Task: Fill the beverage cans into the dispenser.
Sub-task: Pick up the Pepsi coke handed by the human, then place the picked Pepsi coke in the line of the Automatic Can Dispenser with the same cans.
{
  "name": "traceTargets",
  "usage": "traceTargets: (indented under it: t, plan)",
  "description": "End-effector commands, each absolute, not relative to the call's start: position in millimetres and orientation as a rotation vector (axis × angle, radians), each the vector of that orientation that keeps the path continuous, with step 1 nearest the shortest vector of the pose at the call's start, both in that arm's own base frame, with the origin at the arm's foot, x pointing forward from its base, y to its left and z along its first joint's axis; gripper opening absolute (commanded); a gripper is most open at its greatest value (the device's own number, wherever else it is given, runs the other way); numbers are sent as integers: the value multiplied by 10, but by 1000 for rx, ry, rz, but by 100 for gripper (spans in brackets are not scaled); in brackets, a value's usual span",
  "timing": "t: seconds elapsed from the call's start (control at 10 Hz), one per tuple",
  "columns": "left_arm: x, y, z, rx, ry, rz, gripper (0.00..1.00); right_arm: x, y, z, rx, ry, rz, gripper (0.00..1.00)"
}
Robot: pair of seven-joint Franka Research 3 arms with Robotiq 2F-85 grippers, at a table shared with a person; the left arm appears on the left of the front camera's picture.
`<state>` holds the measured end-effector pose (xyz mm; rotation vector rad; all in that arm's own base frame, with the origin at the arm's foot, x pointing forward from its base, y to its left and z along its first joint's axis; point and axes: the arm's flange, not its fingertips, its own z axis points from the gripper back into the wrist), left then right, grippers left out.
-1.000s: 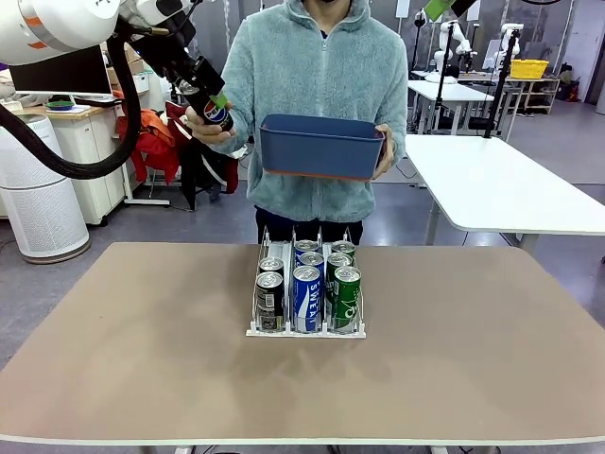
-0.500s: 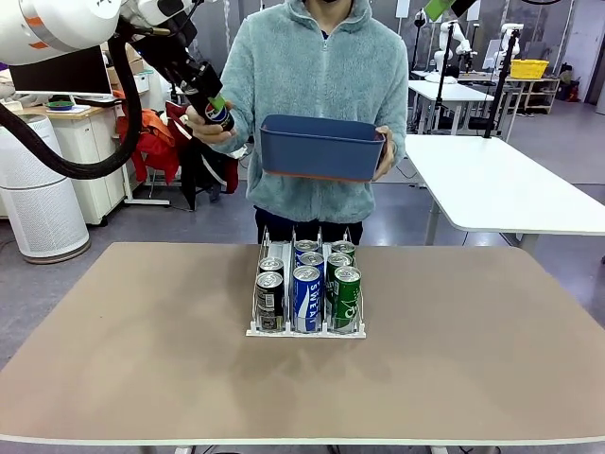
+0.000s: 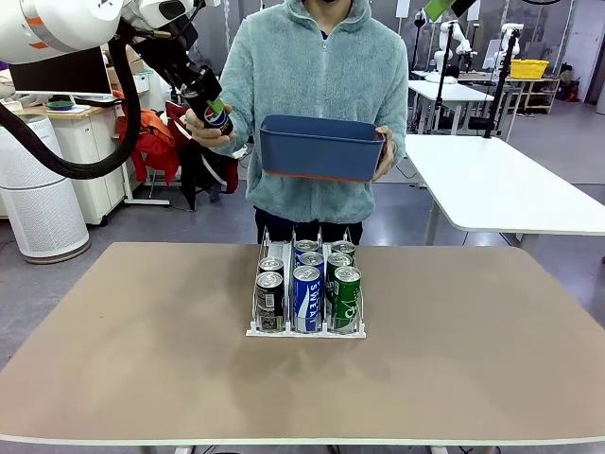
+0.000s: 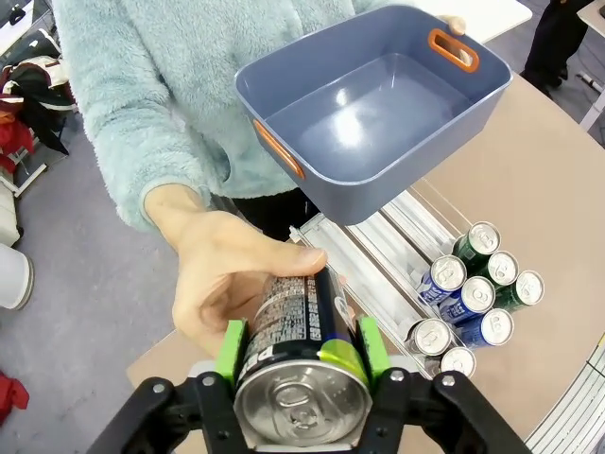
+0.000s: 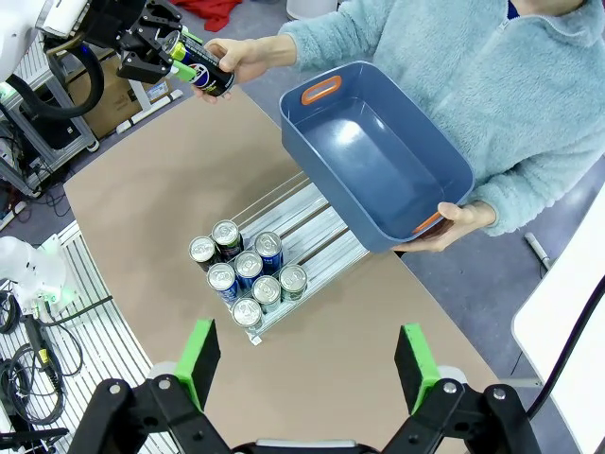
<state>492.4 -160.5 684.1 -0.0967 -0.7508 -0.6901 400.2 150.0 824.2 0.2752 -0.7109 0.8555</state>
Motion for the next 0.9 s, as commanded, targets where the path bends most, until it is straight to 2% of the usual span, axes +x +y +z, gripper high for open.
traceTargets:
  t: [0.0,0.2,0.3,0.8]
  plan:
    - [4911,-1569,6861,-68,-732,-683,0,3986,1493,8224,292,-717,866,99]
    - [4907,-1579,6900,-26,-791,-585,0,3986,1493,8224,292,-717,866,99]
    - [4925,-1601,6850,-88,-752,-694,0,3986,1493,8224,292,-717,866,99]
    - [4925,-1601,6850,-88,-752,-694,0,3986,1493,8224,292,-717,866,99]
